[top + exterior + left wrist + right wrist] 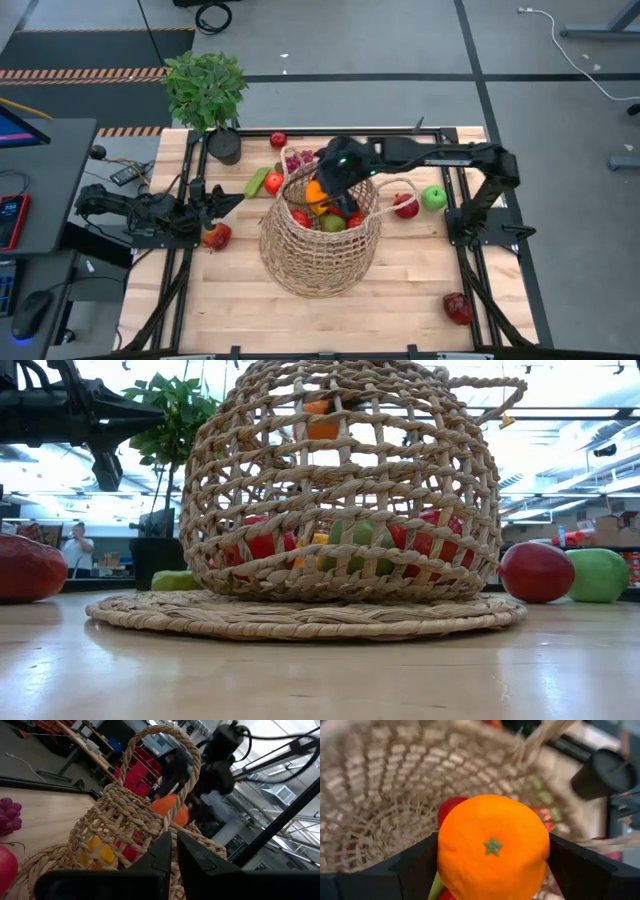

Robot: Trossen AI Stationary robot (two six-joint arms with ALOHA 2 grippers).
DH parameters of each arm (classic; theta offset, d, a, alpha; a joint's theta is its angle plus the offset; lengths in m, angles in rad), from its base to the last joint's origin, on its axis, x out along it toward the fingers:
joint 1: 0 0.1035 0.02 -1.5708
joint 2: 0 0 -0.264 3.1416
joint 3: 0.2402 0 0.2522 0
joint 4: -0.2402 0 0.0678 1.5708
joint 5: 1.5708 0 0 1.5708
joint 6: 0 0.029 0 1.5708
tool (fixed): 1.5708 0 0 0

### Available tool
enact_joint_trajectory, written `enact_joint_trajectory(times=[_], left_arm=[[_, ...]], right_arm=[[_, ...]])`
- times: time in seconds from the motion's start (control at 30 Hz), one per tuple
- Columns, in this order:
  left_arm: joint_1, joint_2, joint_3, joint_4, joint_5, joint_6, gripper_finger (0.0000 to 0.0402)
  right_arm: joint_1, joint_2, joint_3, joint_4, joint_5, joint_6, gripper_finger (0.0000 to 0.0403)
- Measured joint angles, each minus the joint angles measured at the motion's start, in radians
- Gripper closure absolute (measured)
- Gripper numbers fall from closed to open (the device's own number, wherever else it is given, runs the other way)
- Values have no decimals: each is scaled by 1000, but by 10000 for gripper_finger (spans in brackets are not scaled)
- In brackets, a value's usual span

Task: Build produce basket
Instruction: Put the orange into the brown basket

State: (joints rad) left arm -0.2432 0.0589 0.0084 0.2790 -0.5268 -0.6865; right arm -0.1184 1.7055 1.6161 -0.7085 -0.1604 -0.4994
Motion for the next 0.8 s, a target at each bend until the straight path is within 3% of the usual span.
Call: enact_joint_trajectory(times=[0.6,0.8], left_arm=[[0,0,0,0,0,0,369],[0,0,0,-2,0,0,366]], right_arm=[[42,202,0,-21,7,58,56],[45,198,0,-81,19,117,11]])
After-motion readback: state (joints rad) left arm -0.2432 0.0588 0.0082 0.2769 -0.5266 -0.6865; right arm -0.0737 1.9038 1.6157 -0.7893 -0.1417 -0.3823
